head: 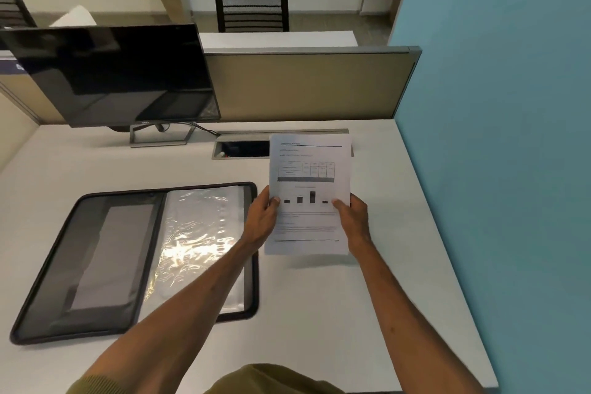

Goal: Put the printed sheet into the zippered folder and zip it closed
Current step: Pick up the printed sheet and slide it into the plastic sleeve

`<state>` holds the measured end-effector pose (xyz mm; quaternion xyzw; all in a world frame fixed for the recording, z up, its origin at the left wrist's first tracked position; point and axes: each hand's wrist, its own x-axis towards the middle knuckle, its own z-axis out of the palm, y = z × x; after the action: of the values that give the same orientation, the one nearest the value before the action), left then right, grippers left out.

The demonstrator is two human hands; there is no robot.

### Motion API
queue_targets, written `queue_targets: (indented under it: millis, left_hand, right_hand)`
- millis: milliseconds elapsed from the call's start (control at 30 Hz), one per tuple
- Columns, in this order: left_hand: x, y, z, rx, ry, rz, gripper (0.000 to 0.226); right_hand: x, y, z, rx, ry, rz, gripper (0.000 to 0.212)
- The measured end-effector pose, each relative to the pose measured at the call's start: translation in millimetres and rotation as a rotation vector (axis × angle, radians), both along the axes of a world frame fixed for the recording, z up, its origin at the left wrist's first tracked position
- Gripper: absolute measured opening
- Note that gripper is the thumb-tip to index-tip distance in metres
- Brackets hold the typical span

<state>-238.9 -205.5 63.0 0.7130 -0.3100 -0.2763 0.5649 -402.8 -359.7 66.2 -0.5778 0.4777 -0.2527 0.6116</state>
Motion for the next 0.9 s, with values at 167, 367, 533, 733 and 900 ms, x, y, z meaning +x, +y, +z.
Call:
queue_targets:
  millis: [167,367,533,733,900]
  left_hand:
    - [32,32,3,0.042,0.069,0.085,0.037]
    - [74,81,15,0.070,0.123,0.228,0.036]
    - [109,124,17,0.091,0.159,0.315,0.033]
    - [152,162,15,0.129,0.192,0.378,0.031]
    - [194,179,6,0.193,0.171,0.321,0.028]
  right_hand:
    - [27,10,6,0.073,0.000,0.097,0.014]
    - [74,31,15,0.203,0.013,0.329,0.026]
    - [125,61,26,0.198,0.067,0.486,0.027]
    - [178,89,30,0.172,0.168,0.615,0.024]
    - [218,96,31,0.127,0.297,0.697,0.020]
